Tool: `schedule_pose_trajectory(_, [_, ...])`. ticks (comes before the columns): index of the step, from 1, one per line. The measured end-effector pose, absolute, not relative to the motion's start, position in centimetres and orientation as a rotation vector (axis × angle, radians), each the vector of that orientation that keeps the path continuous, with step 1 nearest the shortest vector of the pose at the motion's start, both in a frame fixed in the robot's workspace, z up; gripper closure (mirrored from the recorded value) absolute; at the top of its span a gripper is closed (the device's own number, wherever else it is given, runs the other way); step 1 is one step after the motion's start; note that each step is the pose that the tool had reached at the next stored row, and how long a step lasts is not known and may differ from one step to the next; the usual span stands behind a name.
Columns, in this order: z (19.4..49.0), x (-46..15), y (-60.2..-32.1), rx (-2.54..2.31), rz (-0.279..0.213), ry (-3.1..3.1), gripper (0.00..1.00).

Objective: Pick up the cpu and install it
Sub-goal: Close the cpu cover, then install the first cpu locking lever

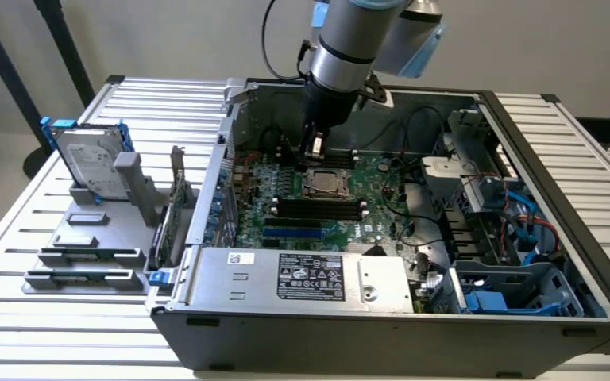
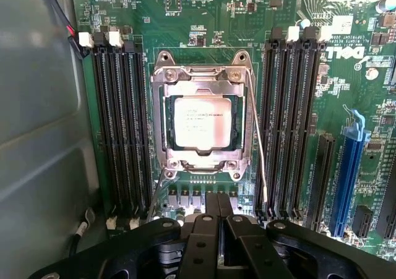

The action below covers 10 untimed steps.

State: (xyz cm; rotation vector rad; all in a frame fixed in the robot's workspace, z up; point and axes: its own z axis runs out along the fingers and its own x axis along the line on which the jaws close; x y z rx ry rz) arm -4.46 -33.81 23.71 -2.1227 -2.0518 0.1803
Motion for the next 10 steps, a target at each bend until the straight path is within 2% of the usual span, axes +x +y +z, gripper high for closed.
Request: schedule_pose_trajectory(10, [23.71,-4.46,-33.81,-2.123,0.180,-2.052,0.89])
